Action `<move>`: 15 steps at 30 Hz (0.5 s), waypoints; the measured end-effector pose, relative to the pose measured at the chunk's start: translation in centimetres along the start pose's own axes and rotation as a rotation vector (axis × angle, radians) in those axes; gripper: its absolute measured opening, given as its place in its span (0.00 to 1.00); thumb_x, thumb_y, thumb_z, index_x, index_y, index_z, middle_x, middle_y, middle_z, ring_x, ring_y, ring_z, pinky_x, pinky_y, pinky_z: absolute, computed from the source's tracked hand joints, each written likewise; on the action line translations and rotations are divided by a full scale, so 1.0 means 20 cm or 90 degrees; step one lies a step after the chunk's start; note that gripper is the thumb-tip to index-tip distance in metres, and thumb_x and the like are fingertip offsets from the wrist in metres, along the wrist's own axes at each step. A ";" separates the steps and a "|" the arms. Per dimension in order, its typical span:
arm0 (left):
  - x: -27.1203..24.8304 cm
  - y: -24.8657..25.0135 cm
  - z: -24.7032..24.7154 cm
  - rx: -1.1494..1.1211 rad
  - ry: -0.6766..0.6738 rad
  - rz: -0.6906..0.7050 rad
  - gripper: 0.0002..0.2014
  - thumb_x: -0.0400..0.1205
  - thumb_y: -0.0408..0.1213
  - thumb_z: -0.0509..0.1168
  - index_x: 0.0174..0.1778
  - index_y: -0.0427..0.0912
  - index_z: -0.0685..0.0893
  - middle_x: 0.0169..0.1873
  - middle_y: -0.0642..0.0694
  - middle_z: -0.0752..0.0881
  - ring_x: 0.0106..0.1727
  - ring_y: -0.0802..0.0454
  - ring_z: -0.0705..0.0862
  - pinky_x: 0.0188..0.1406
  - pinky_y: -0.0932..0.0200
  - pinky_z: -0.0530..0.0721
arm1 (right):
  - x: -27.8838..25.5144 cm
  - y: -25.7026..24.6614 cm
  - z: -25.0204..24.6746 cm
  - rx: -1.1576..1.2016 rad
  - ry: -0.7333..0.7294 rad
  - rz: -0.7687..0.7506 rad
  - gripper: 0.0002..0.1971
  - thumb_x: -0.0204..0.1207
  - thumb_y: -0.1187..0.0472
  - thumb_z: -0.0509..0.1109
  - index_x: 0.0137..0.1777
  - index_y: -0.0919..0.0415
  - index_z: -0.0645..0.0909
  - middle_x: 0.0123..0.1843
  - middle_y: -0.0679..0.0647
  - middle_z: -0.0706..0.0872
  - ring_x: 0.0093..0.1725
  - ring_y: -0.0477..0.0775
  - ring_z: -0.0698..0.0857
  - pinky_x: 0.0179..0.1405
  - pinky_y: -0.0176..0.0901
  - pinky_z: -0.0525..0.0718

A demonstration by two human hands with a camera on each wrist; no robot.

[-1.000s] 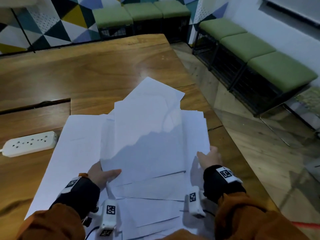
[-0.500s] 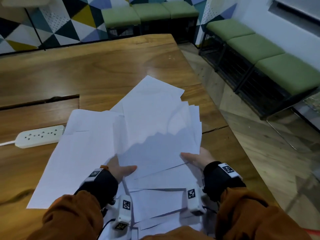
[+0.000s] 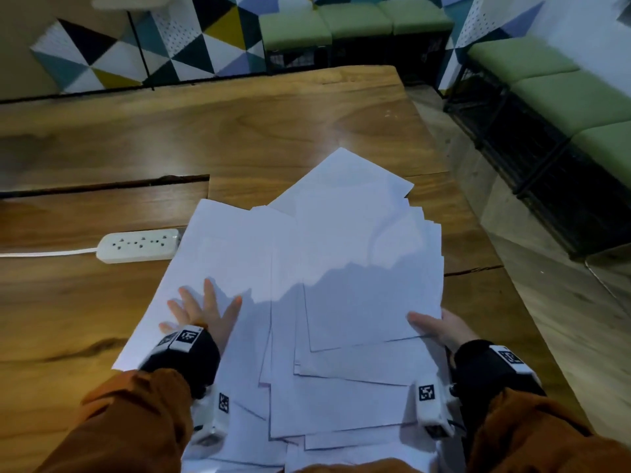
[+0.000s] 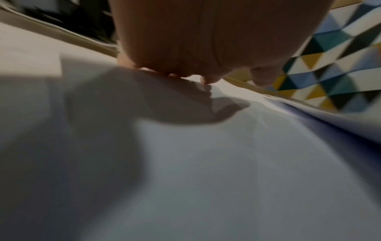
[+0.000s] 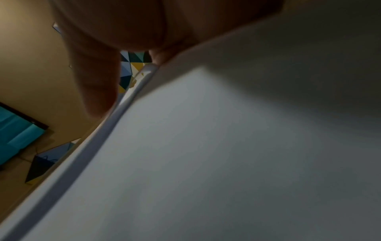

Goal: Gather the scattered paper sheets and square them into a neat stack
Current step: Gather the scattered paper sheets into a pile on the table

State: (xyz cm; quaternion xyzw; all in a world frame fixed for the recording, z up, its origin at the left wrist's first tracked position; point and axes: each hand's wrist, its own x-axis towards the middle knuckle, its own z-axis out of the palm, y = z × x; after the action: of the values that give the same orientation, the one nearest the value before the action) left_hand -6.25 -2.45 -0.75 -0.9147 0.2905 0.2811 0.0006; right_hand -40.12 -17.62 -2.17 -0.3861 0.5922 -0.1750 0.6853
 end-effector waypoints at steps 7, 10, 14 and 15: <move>-0.05 0.26 0.06 0.018 -0.102 0.130 0.38 0.73 0.69 0.41 0.78 0.62 0.37 0.83 0.42 0.42 0.82 0.34 0.43 0.79 0.35 0.50 | 0.02 -0.03 -0.01 -0.015 0.051 0.016 0.23 0.76 0.62 0.67 0.69 0.71 0.72 0.68 0.64 0.79 0.65 0.65 0.79 0.67 0.56 0.74; 0.00 0.22 -0.05 -0.059 -0.017 0.084 0.47 0.70 0.63 0.61 0.80 0.53 0.45 0.78 0.34 0.59 0.76 0.31 0.63 0.74 0.37 0.66 | 0.00 -0.04 -0.04 -0.062 0.070 0.009 0.25 0.74 0.64 0.69 0.69 0.72 0.71 0.68 0.66 0.80 0.64 0.66 0.80 0.69 0.60 0.74; 0.06 0.06 -0.15 -0.087 -0.062 -0.007 0.46 0.59 0.56 0.77 0.69 0.38 0.67 0.59 0.35 0.78 0.59 0.36 0.78 0.52 0.48 0.77 | -0.01 -0.03 -0.09 -0.063 0.048 0.006 0.20 0.73 0.67 0.70 0.64 0.70 0.75 0.51 0.60 0.86 0.49 0.60 0.85 0.49 0.51 0.82; 0.06 0.03 -0.15 -0.083 -0.100 0.000 0.45 0.53 0.60 0.77 0.62 0.37 0.74 0.50 0.39 0.81 0.52 0.39 0.80 0.47 0.53 0.77 | -0.01 -0.03 -0.09 -0.058 0.043 0.009 0.19 0.72 0.68 0.70 0.63 0.70 0.76 0.48 0.59 0.87 0.47 0.59 0.85 0.45 0.49 0.82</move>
State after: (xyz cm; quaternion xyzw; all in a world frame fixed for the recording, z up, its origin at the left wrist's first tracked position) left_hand -4.20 -4.20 1.26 -0.8880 0.2705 0.3700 -0.0363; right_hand -41.79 -18.44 -1.59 -0.4065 0.6249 -0.1563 0.6480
